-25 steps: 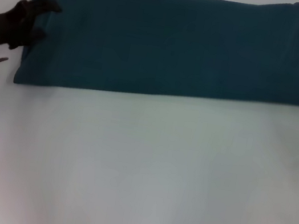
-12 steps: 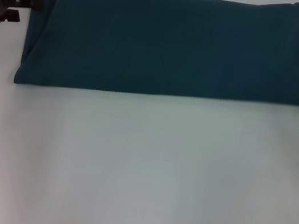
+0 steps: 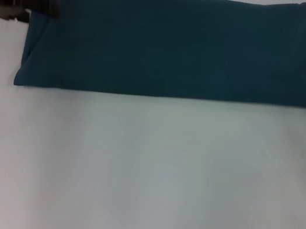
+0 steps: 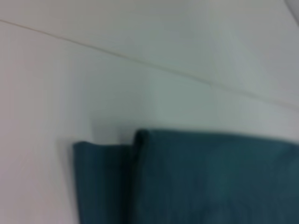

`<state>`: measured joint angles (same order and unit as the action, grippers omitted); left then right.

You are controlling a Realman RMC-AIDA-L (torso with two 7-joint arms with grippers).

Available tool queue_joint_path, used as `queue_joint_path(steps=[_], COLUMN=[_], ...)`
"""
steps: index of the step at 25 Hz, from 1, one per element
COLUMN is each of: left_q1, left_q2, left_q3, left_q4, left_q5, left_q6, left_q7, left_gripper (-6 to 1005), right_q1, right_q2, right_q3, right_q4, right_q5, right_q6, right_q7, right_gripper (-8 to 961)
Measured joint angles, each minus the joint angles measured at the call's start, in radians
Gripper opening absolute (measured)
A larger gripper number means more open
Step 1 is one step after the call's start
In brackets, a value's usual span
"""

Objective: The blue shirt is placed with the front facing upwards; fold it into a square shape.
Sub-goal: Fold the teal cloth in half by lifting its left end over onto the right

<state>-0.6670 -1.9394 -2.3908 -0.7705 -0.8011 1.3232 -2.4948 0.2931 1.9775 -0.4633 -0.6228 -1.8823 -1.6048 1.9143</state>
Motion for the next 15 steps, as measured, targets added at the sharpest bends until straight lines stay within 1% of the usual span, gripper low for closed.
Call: queue_joint_path(steps=[2, 4, 6, 10, 15], left_q1=[0.002, 0.007, 0.015, 0.023, 0.022], left_q2=[-0.001, 0.001, -0.002, -0.025, -0.034], left_q3=[-0.041, -0.050, -0.051, -0.051, -0.045], left_q4=[0.000, 0.010, 0.015, 0.017, 0.042], left_q5=[0.007, 0.012, 0.011, 0.013, 0.015], left_q6=[-0.008, -0.019, -0.035, -0.082, -0.146], left_q7=[-0.079, -0.164, -0.218, -0.247, -0.245], left_gripper=[893, 895, 896, 894, 888], right_q1=[0.001, 0.000, -0.001, -0.001, 0.000], right_q2=[0.000, 0.000, 0.000, 0.000, 0.000], right_q3=[0.000, 0.000, 0.000, 0.000, -0.001], right_q4=[0.000, 0.000, 0.000, 0.000, 0.000], right_q5=[0.000, 0.000, 0.000, 0.000, 0.000], right_q6=[-0.003, -0.005, -0.006, -0.004, -0.002], right_q7=[0.000, 0.000, 0.000, 0.000, 0.000], right_gripper=[928, 928, 928, 928, 928])
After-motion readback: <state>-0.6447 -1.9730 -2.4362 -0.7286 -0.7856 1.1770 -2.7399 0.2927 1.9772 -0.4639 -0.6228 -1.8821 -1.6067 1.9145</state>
